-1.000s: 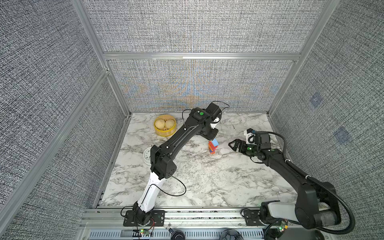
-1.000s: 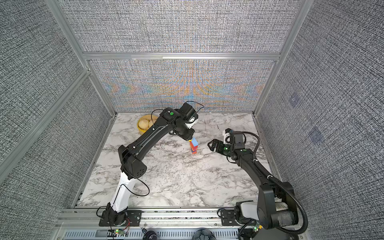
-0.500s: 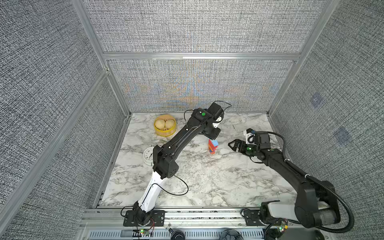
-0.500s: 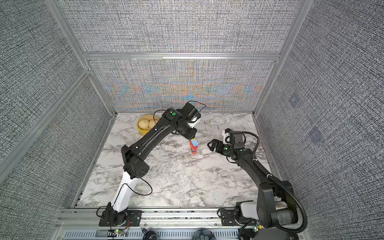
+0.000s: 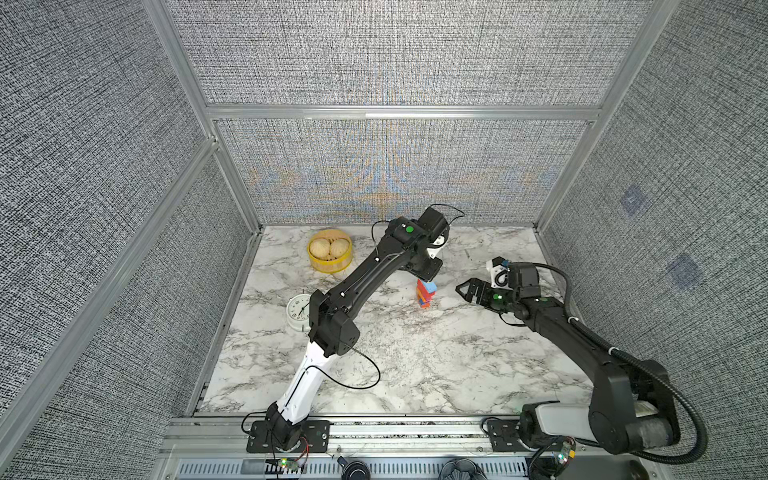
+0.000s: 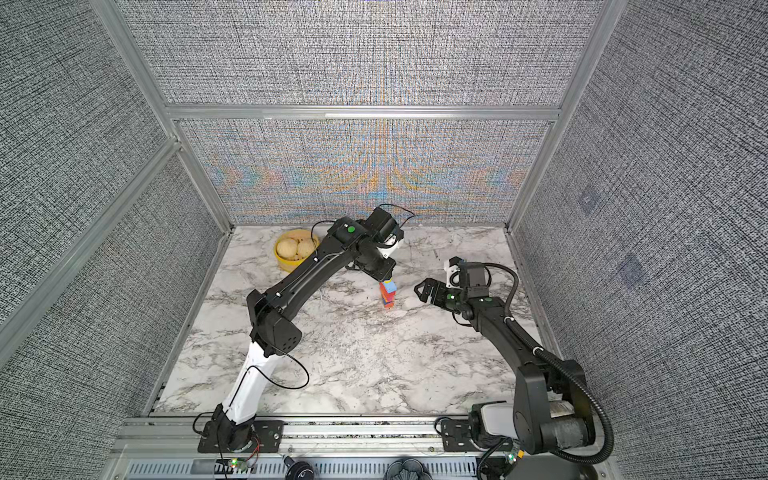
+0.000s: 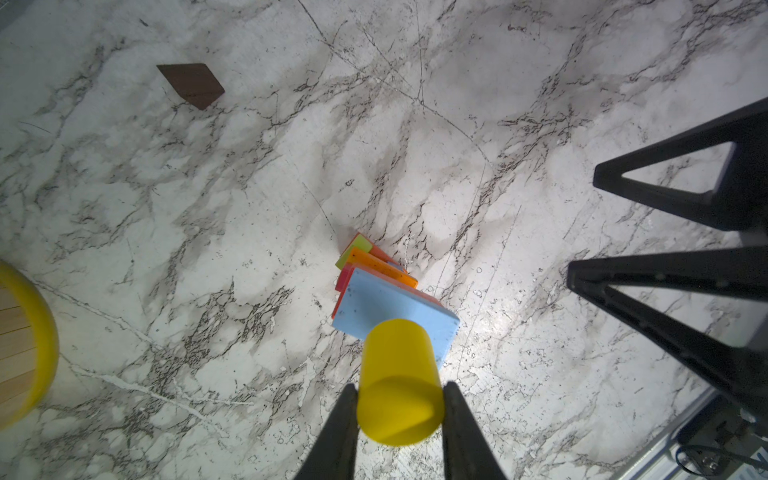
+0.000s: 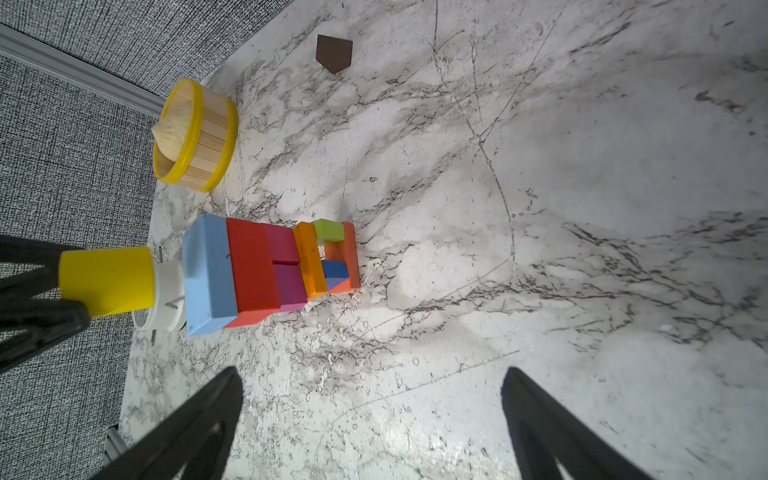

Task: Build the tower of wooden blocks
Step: 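Lower the yellow cylinder onto the light blue block with the left gripper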

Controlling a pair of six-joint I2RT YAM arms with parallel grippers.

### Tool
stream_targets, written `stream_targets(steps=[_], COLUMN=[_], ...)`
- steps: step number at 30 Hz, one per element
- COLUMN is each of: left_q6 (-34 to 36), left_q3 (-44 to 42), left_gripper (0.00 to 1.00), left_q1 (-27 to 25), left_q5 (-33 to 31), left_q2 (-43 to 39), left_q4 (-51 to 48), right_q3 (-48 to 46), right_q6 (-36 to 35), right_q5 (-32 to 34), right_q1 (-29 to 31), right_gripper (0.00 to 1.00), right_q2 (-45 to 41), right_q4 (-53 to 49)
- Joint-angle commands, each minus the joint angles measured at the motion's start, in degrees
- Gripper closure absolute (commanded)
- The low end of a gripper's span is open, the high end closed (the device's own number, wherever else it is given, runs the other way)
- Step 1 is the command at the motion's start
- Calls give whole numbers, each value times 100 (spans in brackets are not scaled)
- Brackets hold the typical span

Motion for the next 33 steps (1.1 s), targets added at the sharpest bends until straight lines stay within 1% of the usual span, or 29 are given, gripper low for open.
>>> stream_targets(steps=[1, 18, 25, 33], left_q6=[32, 23, 22, 22], left_q3=[37, 72, 72, 86], left_gripper=[69, 67, 62, 61], left_q1=[7, 7, 7, 7], left_q5=[23, -67, -87, -129], left_q2=[36, 109, 139, 126], left_q4=[-74, -43, -20, 4], right_q3=[40, 23, 42, 27], right_q6=[9, 13, 13, 13], right_q5=[-45, -110, -127, -136], right_q1=[8, 14, 18, 14], right_gripper=[1, 1, 1, 1], right_q2=[19, 36, 40, 24], right_q4=[80, 98, 97, 105])
